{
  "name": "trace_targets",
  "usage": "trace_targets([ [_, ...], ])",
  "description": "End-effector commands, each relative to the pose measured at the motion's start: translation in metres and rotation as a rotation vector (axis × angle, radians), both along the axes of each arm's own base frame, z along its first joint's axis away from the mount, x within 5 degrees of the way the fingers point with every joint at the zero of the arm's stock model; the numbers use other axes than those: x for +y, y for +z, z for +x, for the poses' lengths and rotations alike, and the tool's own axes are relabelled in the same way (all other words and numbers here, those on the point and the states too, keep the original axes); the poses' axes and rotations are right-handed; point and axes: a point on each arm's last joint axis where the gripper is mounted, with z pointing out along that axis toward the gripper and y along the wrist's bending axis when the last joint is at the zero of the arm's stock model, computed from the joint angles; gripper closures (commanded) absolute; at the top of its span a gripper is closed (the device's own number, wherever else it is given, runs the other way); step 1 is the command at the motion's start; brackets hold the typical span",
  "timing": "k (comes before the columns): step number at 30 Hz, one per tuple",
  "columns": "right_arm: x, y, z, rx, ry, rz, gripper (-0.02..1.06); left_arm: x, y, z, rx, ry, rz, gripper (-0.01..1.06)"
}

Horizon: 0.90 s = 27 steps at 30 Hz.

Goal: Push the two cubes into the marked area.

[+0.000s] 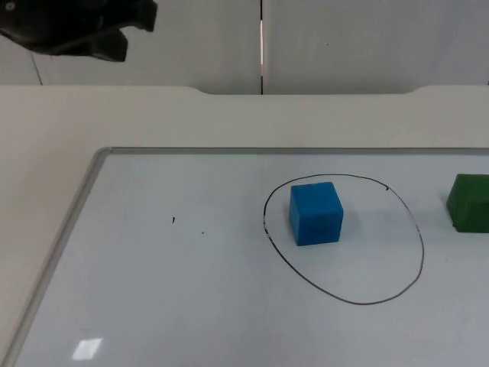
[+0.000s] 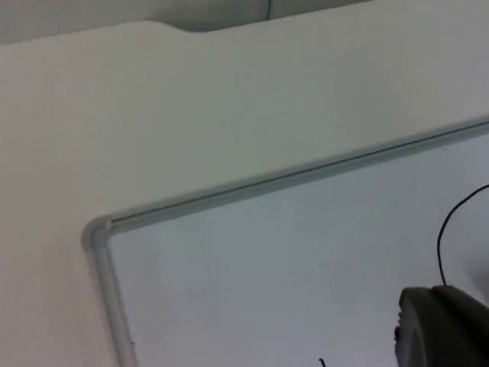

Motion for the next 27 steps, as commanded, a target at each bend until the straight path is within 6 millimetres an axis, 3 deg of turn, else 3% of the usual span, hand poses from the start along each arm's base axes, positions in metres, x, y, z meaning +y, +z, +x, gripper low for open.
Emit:
trace_targets([
  [1,0.0,-0.001,0.0,0.001,-0.008,-0.002,-0.01,0.01,0.001,-0.011,-0.021,0.038,-0.008,1.05],
  [12,0.0,-0.001,0.0,0.001,-0.008,-0.002,-0.01,0.027,0.023,-0.063,-0.078,0.056,-0.057,1.05],
  [27,0.0,-0.001,0.0,0.001,-0.008,-0.002,-0.01,0.034,0.058,-0.11,-0.138,-0.023,-0.049,1.05],
])
